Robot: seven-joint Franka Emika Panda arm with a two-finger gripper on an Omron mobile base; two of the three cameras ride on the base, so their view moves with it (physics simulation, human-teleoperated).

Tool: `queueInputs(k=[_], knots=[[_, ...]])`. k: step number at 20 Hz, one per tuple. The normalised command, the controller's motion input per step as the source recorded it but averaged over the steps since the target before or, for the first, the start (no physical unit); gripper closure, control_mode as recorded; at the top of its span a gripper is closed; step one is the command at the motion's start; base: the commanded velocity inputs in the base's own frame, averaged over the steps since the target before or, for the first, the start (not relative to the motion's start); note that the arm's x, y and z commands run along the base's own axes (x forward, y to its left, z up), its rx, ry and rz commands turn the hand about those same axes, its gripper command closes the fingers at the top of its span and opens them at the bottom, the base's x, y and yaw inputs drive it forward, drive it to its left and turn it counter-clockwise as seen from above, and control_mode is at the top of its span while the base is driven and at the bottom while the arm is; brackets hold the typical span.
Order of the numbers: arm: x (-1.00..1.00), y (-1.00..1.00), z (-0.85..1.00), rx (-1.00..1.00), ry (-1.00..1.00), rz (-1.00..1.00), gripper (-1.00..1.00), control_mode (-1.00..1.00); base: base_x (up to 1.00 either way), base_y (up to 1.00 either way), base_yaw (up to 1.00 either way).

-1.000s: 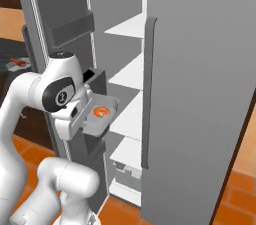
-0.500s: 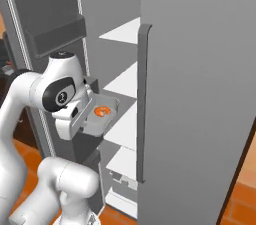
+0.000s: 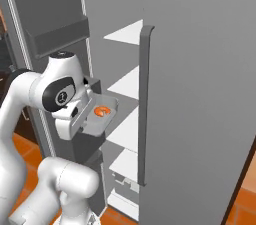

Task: Take the meat container that has the shrimp and place it on the second highest rack of the freezer. Then take the vegetable container that has the bell pepper and carrot and place it on the highest rack of the freezer.

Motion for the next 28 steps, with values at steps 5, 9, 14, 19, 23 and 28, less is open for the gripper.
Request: queueInputs(k=[5,9,14,19,23,28], knots=[[0.00,0.00,0.00,0.00,0.00,0.00,1.00,1.00,-0.22,-0.39,0.07],[0.00,0.00,0.00,0.00,0.00,0.00,1.00,1.00,-0.01,-0.21,0.07],[0.00,0.00,0.00,0.00,0.00,0.00,1.00,1.00,0.37,-0.02,0.11],[0.00,0.00,0.00,0.00,0.00,0.00,1.00,1.00,0.45,-0.18,0.14],[0.00,0.00,0.00,0.00,0.00,0.00,1.00,1.00,0.42,-0.14,0.07],[0.00,0.00,0.00,0.00,0.00,0.00,1.00,1.00,0.37,0.10,0.00]])
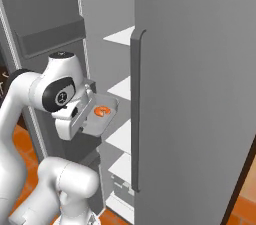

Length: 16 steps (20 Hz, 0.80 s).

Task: Take the meat container that has the shrimp and place it on the second highest rack of the freezer. Then take the vegetable container that has the bell pepper and carrot and place it on the highest rack of the freezer.

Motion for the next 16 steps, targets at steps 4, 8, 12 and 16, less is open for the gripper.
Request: queueInputs(k=[4,8,12,16], knots=[[0.00,0.00,0.00,0.00,0.00,0.00,1.00,1.00,0.21,0.41,-0.11],[0.00,0.00,0.00,0.00,0.00,0.00,1.00,1.00,0.16,0.39,-0.15],[0.00,0.00,0.00,0.00,0.00,0.00,1.00,1.00,-0.10,-0.44,0.11],[0.00,0.00,0.00,0.00,0.00,0.00,1.00,1.00,-0.07,-0.39,0.11]])
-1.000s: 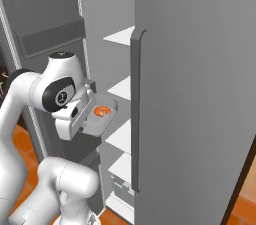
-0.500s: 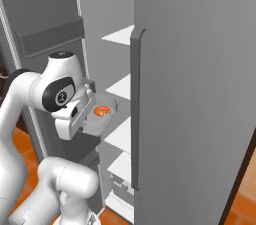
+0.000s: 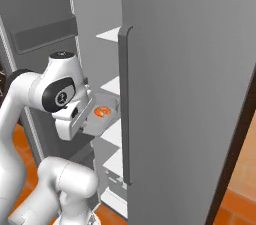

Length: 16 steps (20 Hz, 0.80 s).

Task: Take the meat container that has the shrimp and place it on the second highest rack of the freezer. Then take the vegetable container that has the bell pepper and carrot and place it on the highest rack of the freezer.

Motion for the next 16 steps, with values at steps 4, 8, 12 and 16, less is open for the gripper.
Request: queueInputs(k=[4,8,12,16], knots=[[0.00,0.00,0.00,0.00,0.00,0.00,1.00,1.00,0.32,-0.01,0.00],[0.00,0.00,0.00,0.00,0.00,0.00,1.00,1.00,0.55,0.00,0.01],[0.00,0.00,0.00,0.00,0.00,0.00,1.00,1.00,0.19,0.25,0.10],[0.00,0.00,0.00,0.00,0.00,0.00,1.00,1.00,-0.16,0.31,0.15]])
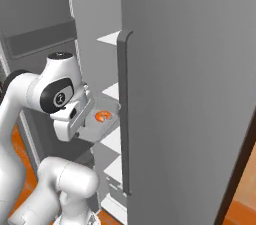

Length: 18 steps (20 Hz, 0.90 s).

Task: Take the meat container that has the shrimp and place it on the second highest rack of the freezer. Then take the vegetable container that has the bell pepper and carrot and place it on the highest rack of the freezer.

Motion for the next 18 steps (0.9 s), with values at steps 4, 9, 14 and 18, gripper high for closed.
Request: queueInputs(k=[4,9,14,18], knots=[[0.00,0.00,0.00,0.00,0.00,0.00,1.00,1.00,-0.30,0.03,0.21],[0.00,0.00,0.00,0.00,0.00,0.00,1.00,1.00,-0.37,0.00,0.31],[0.00,0.00,0.00,0.00,0.00,0.00,1.00,1.00,0.10,-0.13,0.12],[0.00,0.00,0.00,0.00,0.00,0.00,1.00,1.00,0.38,-0.29,0.00]])
